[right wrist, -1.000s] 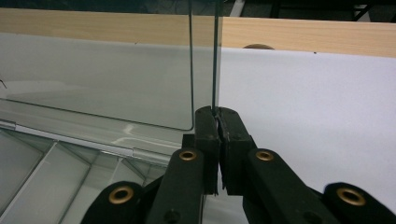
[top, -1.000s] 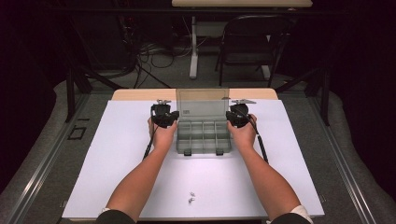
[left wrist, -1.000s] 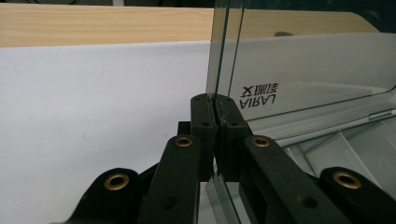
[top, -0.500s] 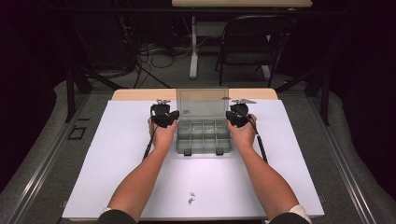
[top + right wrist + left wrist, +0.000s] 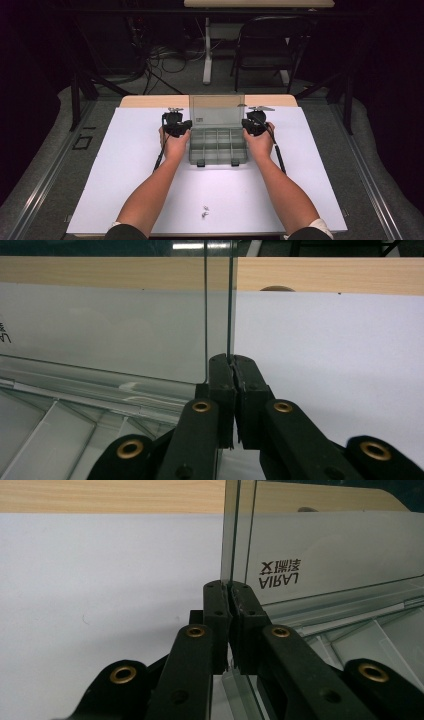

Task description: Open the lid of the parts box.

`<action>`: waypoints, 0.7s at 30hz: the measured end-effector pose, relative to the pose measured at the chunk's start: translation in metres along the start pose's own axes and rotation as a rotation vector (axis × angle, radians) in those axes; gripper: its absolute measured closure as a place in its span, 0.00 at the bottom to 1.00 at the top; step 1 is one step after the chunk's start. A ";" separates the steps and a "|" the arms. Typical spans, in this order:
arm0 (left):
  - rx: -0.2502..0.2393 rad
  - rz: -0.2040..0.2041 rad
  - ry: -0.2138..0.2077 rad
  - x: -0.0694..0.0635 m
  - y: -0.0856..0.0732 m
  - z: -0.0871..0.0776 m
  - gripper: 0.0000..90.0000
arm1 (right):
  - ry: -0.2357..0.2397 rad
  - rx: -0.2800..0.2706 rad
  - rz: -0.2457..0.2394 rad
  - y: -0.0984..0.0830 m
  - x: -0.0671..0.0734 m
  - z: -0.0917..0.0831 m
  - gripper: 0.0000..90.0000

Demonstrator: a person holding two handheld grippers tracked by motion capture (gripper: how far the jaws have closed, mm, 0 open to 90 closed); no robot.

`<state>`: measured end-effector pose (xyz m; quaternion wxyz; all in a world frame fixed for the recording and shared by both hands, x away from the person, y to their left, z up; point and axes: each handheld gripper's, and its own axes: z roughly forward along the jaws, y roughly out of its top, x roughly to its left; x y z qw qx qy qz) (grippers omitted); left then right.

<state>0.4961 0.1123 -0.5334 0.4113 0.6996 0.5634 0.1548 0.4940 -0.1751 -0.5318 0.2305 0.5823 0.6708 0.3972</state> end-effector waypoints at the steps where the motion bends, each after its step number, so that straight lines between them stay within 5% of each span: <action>1: -0.001 0.001 0.002 0.000 0.000 0.000 0.97 | 0.000 0.013 -0.004 0.000 -0.001 -0.001 0.97; 21: 0.005 0.007 0.009 0.000 0.001 0.002 0.97 | 0.007 -0.003 0.007 0.000 -0.003 0.003 0.97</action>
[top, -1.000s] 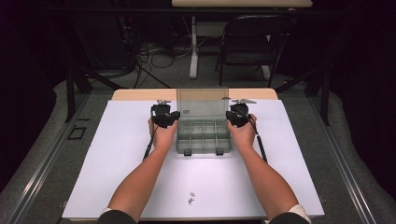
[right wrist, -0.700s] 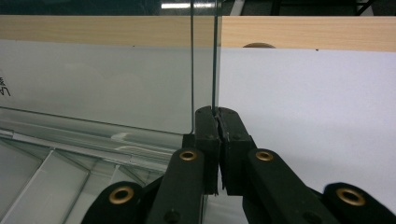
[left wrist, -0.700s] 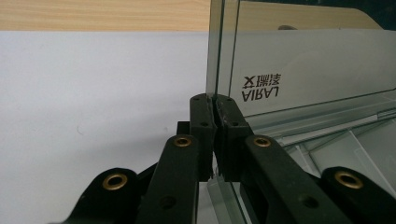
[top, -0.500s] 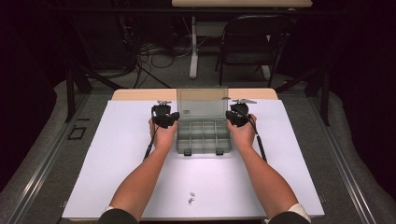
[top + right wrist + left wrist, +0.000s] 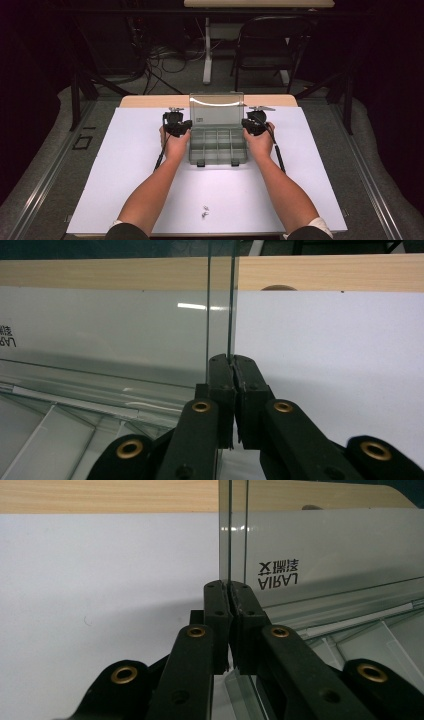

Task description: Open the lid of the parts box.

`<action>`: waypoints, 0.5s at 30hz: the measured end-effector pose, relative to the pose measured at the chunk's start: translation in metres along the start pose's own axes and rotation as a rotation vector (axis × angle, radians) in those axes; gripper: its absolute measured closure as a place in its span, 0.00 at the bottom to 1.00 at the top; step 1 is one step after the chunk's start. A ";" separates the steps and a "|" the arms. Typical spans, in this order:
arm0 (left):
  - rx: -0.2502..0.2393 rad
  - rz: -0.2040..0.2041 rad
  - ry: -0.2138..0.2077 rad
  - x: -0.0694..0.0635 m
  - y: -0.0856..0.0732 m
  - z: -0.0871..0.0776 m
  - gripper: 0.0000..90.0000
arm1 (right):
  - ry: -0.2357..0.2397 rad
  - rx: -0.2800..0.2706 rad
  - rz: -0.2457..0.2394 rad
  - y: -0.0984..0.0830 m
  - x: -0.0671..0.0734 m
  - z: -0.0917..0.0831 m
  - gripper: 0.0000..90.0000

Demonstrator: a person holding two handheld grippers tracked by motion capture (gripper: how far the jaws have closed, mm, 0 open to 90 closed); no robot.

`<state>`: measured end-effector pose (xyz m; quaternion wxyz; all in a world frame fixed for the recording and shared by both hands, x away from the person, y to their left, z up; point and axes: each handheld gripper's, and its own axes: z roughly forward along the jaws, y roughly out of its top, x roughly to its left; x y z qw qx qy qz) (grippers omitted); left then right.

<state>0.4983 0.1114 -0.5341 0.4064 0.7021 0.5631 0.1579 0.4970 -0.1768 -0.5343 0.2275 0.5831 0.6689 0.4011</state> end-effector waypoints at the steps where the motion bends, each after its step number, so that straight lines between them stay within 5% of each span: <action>1: 0.000 0.000 0.000 0.000 0.000 0.000 0.97 | -0.002 -0.003 0.000 0.000 0.000 0.000 0.97; 15: 0.001 -0.017 -0.012 0.003 0.000 0.002 0.98 | 0.003 0.016 -0.002 -0.001 -0.001 0.001 0.98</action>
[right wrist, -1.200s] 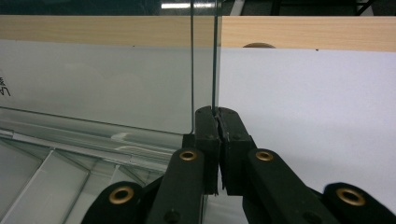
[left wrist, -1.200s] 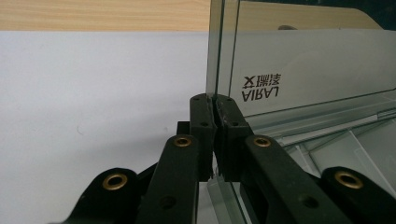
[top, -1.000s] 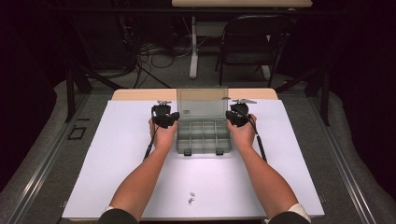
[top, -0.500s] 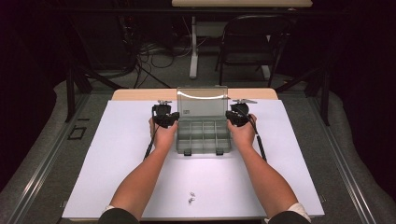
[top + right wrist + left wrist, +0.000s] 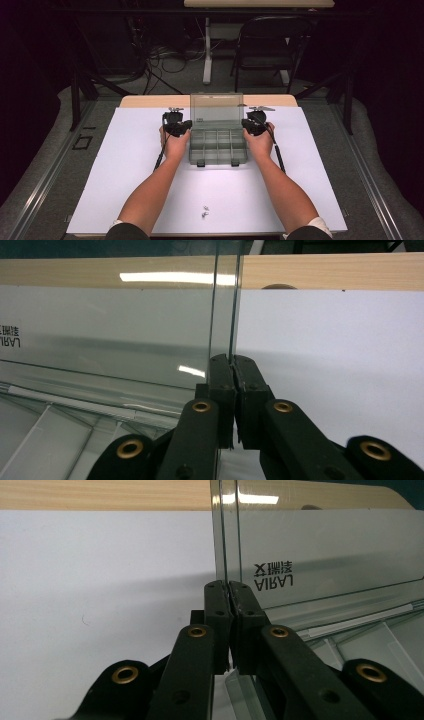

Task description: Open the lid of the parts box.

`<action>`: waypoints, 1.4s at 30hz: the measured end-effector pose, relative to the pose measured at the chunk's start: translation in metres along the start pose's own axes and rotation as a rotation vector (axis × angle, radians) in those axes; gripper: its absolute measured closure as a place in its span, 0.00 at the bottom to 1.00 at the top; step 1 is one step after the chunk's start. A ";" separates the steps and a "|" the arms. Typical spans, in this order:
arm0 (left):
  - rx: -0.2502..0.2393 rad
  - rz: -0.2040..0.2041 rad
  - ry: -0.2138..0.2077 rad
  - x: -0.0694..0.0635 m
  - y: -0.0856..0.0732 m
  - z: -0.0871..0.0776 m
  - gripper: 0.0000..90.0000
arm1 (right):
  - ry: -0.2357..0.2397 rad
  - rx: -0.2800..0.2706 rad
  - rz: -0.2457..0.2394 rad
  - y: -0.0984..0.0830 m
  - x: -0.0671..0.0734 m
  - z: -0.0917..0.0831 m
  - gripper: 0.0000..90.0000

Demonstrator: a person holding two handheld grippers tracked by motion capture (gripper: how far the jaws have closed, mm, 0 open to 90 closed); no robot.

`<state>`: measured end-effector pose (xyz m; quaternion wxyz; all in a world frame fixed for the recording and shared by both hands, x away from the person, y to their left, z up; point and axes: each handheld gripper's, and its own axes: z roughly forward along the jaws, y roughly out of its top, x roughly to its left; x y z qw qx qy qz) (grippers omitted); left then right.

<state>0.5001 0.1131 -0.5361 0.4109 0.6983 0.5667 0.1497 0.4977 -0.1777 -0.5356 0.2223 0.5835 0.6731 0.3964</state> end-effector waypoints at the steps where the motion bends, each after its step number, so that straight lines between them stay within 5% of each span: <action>1: -0.001 -0.009 -0.001 0.000 0.000 0.000 0.98 | 0.001 -0.015 0.005 0.000 0.000 0.001 0.97; 42: 0.006 -0.011 0.001 0.002 -0.003 0.007 0.98 | 0.013 0.003 0.030 -0.004 -0.004 0.007 0.97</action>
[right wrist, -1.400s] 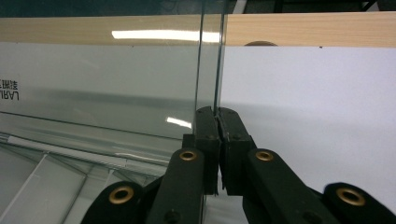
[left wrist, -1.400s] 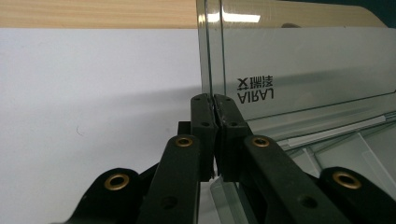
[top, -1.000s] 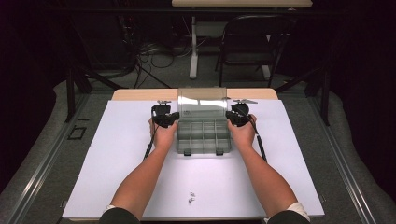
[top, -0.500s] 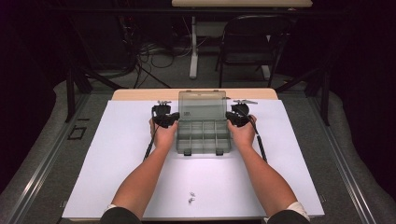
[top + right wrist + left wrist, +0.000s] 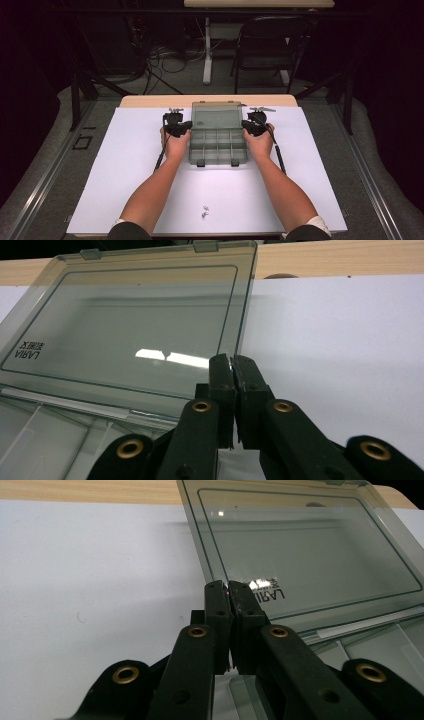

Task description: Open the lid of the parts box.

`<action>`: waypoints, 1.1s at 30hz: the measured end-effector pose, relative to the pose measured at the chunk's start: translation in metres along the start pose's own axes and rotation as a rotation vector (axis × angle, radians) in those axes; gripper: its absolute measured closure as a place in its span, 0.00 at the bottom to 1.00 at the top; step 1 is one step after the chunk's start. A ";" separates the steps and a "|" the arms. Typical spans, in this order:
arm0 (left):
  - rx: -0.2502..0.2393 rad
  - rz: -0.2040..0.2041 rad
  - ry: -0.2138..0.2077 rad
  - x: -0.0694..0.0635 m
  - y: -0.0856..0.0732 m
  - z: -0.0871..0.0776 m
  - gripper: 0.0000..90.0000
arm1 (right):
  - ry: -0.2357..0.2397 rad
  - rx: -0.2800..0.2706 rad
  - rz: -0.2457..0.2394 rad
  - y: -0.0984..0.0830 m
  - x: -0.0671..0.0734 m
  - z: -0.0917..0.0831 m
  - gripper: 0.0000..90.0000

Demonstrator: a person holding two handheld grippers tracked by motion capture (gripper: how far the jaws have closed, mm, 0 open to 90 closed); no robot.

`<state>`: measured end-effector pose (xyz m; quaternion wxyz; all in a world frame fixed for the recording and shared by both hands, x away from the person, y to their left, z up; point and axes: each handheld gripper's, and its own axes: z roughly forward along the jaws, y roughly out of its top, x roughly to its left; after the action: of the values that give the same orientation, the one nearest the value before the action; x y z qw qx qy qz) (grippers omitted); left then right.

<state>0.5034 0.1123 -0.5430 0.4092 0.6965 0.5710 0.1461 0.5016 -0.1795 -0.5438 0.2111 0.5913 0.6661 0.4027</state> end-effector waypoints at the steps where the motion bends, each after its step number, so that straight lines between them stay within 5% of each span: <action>1: 0.001 0.000 0.001 0.000 0.000 0.000 0.98 | 0.000 -0.001 -0.005 0.000 0.000 0.000 0.97; 22: 0.013 -0.004 -0.012 0.001 0.000 -0.001 0.95 | -0.018 0.009 -0.022 -0.001 0.002 0.000 0.93; 33: 0.007 0.061 0.004 -0.008 0.005 -0.017 0.80 | -0.035 -0.007 -0.092 0.004 0.007 -0.016 0.80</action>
<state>0.4928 0.1114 -0.5272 0.4011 0.7146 0.5508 0.1582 0.4905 -0.1776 -0.5294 0.2432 0.5660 0.6875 0.3845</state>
